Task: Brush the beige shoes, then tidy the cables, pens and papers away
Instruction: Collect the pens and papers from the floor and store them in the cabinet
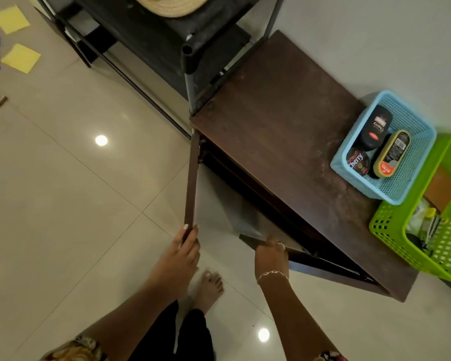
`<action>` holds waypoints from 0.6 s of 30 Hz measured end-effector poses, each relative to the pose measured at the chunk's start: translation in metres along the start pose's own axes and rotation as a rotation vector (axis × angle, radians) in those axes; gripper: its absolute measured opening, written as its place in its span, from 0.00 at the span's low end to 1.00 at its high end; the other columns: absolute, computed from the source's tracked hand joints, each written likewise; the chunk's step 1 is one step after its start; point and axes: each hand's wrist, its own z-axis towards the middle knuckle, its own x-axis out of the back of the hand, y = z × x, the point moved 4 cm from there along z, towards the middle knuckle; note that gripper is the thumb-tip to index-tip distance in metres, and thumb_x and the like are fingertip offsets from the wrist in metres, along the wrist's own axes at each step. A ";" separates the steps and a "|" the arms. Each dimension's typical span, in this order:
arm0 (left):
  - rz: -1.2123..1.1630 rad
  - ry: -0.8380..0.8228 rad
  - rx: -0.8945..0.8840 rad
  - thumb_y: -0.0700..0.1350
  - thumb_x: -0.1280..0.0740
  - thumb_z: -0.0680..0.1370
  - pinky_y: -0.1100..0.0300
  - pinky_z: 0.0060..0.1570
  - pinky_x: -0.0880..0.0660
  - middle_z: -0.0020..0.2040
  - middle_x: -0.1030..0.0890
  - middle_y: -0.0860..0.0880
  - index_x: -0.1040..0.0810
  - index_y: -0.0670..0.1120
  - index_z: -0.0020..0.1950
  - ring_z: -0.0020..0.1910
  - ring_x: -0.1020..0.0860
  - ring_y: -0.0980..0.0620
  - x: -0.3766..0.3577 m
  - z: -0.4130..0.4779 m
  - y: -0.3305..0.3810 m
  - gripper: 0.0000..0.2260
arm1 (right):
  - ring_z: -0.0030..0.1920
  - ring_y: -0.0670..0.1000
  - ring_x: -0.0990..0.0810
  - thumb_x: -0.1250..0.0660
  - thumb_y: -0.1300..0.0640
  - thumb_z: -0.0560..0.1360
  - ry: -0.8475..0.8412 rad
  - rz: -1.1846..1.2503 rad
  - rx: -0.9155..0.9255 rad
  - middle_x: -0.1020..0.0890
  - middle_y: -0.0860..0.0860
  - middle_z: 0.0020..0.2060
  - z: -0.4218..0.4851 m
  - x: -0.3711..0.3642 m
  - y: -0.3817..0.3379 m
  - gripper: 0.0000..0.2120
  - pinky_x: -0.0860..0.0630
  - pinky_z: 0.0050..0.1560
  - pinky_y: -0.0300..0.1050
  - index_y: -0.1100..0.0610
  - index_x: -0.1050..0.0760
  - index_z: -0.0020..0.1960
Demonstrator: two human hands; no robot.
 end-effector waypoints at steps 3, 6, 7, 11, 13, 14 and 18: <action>0.112 -0.080 -0.026 0.45 0.52 0.81 0.40 0.58 0.75 0.74 0.48 0.32 0.49 0.33 0.73 0.72 0.59 0.31 -0.008 -0.014 -0.010 0.24 | 0.60 0.56 0.27 0.38 0.64 0.75 -0.060 0.015 0.031 0.35 0.58 0.65 -0.016 -0.023 -0.005 0.15 0.30 0.63 0.48 0.61 0.28 0.62; 0.126 -0.156 -0.054 0.42 0.53 0.82 0.42 0.62 0.72 0.74 0.52 0.30 0.53 0.30 0.73 0.72 0.59 0.30 0.000 -0.024 -0.013 0.23 | 0.57 0.58 0.23 0.27 0.60 0.67 -0.073 0.039 0.001 0.24 0.62 0.55 -0.029 -0.044 -0.011 0.18 0.26 0.57 0.50 0.64 0.23 0.56; 0.129 -0.199 -0.053 0.43 0.53 0.82 0.42 0.63 0.70 0.74 0.53 0.30 0.54 0.30 0.73 0.72 0.59 0.30 0.001 -0.025 -0.012 0.24 | 0.57 0.59 0.22 0.25 0.59 0.66 -0.040 0.041 0.005 0.21 0.64 0.53 -0.032 -0.050 -0.012 0.19 0.25 0.56 0.51 0.65 0.22 0.54; 0.388 -0.349 -0.115 0.45 0.50 0.83 0.41 0.69 0.63 0.74 0.53 0.31 0.57 0.29 0.72 0.73 0.56 0.32 0.005 -0.027 -0.002 0.27 | 0.73 0.61 0.42 0.41 0.61 0.78 -0.255 -0.049 0.047 0.36 0.64 0.70 -0.047 -0.086 -0.009 0.22 0.41 0.71 0.53 0.66 0.38 0.70; 0.291 -0.409 -0.327 0.42 0.52 0.82 0.43 0.41 0.68 0.75 0.53 0.34 0.58 0.30 0.72 0.74 0.55 0.37 0.053 -0.028 0.016 0.25 | 0.75 0.61 0.49 0.42 0.61 0.78 -0.310 -0.065 0.062 0.44 0.64 0.73 -0.050 -0.097 -0.004 0.26 0.47 0.73 0.53 0.66 0.44 0.73; 0.049 -0.516 -0.410 0.39 0.54 0.82 0.72 0.27 0.50 0.76 0.53 0.37 0.58 0.31 0.72 0.74 0.54 0.41 0.133 -0.053 0.005 0.23 | 0.75 0.61 0.52 0.42 0.60 0.78 -0.372 -0.064 0.088 0.47 0.64 0.74 -0.054 -0.100 -0.004 0.28 0.50 0.74 0.53 0.67 0.47 0.74; 0.391 -0.327 -0.123 0.37 0.58 0.81 0.85 0.53 0.48 0.76 0.54 0.37 0.45 0.49 0.74 0.75 0.52 0.41 0.013 0.044 0.080 0.21 | 0.75 0.62 0.56 0.45 0.57 0.79 -0.484 -0.029 0.068 0.52 0.65 0.74 -0.064 -0.127 0.004 0.29 0.52 0.75 0.51 0.69 0.52 0.74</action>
